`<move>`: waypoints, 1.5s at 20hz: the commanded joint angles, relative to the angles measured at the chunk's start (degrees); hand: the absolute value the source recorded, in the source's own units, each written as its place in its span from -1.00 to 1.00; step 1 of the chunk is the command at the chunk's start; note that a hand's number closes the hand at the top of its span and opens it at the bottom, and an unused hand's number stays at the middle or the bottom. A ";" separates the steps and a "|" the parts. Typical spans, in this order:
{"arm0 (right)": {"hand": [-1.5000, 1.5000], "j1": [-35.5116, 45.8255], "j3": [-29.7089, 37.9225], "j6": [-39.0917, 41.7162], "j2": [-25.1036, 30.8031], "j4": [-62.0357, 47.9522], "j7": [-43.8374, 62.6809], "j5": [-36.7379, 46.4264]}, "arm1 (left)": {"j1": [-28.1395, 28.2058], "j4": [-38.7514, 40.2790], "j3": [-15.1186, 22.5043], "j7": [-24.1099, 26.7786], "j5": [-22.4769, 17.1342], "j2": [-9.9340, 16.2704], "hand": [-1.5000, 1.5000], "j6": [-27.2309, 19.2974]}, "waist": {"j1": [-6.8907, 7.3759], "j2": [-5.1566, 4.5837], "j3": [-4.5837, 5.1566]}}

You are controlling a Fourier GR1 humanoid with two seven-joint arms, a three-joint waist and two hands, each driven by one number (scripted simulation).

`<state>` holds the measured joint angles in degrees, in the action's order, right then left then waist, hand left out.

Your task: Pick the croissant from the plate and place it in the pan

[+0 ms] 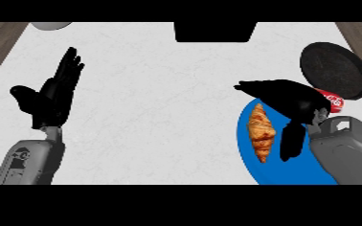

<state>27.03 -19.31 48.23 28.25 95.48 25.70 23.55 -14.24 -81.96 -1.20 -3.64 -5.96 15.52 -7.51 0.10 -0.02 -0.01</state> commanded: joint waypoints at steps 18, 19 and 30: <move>-1.00 -1.04 -4.06 2.80 -4.85 -8.21 -6.83 20.58 | 2.00 -2.85 -2.16 -1.07 2.81 -2.51 0.00 1.80 | 0.05 0.03 0.01; -1.00 -1.06 -3.94 2.28 -1.51 -9.97 -10.47 21.22 | -0.62 -1.67 -2.11 -1.95 3.37 -1.88 0.00 1.92 | 0.00 0.00 0.01; -1.00 -3.49 -6.33 3.13 -8.23 -13.86 -8.44 29.01 | -0.34 -2.94 -1.68 -3.63 5.56 -3.88 0.00 1.26 | -0.01 0.02 0.01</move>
<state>24.31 -25.22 50.28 22.40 83.18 16.60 50.56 -13.33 -84.27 -3.90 -4.97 -2.18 12.59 -5.06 0.10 0.00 0.01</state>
